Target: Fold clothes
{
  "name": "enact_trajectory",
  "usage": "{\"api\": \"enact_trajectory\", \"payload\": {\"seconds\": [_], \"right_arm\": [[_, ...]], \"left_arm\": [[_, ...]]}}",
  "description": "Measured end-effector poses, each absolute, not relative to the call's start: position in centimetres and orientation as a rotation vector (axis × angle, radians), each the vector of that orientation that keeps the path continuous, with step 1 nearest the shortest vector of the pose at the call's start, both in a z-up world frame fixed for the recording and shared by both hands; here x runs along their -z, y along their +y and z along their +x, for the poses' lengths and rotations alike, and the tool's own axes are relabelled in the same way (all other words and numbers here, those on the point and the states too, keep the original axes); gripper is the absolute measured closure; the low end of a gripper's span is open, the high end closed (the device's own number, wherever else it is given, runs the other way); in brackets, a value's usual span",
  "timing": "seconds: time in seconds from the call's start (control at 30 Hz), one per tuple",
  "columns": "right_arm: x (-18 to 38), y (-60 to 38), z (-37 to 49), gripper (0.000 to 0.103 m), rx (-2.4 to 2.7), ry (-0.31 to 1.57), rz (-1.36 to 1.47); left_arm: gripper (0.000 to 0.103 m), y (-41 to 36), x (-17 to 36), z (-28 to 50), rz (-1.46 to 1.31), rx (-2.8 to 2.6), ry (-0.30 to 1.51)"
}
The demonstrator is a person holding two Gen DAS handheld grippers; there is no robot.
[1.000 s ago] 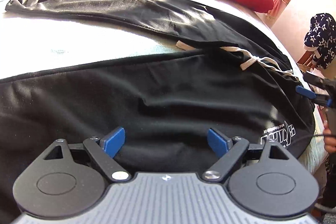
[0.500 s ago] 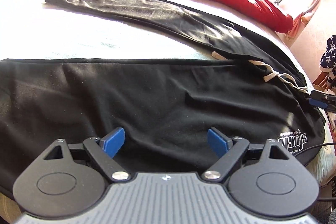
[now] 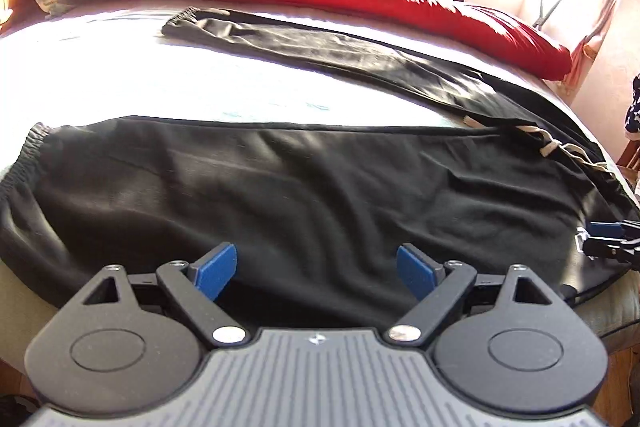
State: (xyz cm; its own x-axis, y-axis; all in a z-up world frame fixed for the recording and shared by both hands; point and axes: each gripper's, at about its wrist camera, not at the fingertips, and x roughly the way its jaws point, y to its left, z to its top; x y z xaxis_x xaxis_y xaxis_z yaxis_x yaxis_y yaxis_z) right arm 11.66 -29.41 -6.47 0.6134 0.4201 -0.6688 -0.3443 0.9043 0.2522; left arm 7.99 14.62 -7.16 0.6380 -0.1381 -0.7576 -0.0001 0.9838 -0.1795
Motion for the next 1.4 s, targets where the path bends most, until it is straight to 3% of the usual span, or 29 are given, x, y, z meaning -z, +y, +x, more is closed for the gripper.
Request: {"api": "enact_trajectory", "payload": {"seconds": [0.33, 0.5, 0.8, 1.13, 1.4], "right_arm": [[6.0, -27.5, 6.9, 0.000, -0.380, 0.672, 0.105], [5.4, -25.7, 7.0, 0.000, -0.382, 0.610, 0.089], [8.0, -23.7, 6.9, 0.000, -0.348, 0.679, 0.073], [5.6, -19.0, 7.3, 0.000, -0.403, 0.644, 0.047], [8.6, -14.3, 6.0, 0.000, -0.468, 0.674, -0.158]], "left_arm": [[0.015, 24.2, 7.3, 4.3, -0.140, -0.084, 0.837], [0.015, 24.4, 5.1, 4.4, -0.088, 0.010, 0.709], [0.015, 25.5, 6.5, 6.1, -0.051, -0.011, 0.734], [0.015, 23.2, 4.5, 3.9, -0.019, 0.136, 0.698], [0.012, 23.7, 5.8, 5.5, -0.027, 0.111, 0.729]]}}
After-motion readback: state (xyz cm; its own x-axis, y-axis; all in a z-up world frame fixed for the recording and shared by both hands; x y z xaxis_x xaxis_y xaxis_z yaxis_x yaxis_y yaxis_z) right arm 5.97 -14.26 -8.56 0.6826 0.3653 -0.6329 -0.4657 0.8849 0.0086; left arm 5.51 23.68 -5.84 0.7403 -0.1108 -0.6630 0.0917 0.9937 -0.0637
